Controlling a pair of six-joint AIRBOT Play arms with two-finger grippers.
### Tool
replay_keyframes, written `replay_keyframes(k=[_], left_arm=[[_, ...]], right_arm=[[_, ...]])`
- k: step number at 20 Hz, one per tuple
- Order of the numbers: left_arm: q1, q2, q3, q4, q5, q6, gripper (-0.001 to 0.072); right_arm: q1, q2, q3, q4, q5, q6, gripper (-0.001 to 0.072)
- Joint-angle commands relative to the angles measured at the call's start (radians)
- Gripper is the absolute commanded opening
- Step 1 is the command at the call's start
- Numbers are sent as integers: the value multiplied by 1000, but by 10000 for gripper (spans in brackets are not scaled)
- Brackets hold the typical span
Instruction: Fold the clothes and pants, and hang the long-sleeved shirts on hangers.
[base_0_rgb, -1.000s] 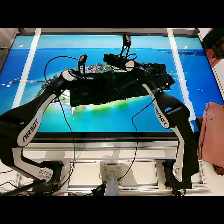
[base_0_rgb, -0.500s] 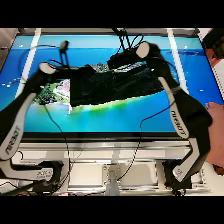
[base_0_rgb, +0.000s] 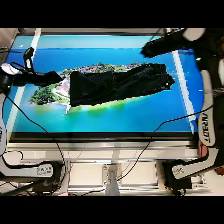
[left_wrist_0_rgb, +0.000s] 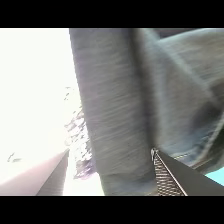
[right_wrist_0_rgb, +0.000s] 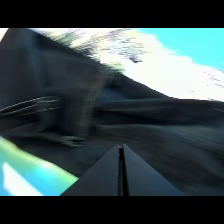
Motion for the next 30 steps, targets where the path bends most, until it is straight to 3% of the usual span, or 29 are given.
replay_keyframes(k=[1,3,7,12,18,19,20,21,22,25,27,30], left_arm=[[10,-93,0,7,-6,14,560],[-4,-157,0,-55,3,15,563],[-32,-240,0,-230,45,122,564],[-92,-288,0,-234,194,123,564],[-157,-334,0,-275,205,124,545],[-170,-333,1,-275,205,124,446],[-180,-333,3,-275,204,124,290],[-185,-330,5,-275,200,124,85],[-186,-327,14,-274,184,124,34],[-168,-295,100,-270,12,105,32],[-151,-262,212,-204,-146,6,31],[-142,-212,471,10,-388,-159,30]], right_arm=[[-177,18,-1,18,-20,40,32],[-258,18,-2,52,-23,44,32],[-348,20,-21,60,-23,43,32],[-344,20,-81,63,-28,43,32],[-340,20,-82,82,-31,42,33],[-340,20,-82,82,-31,42,33],[-340,20,-82,82,-31,42,33],[-340,20,-82,82,-31,42,33],[-340,20,-82,82,-30,42,33],[-342,20,-82,66,-27,42,33],[-343,20,-82,14,-17,42,33],[-343,20,-82,-4,71,42,33]])
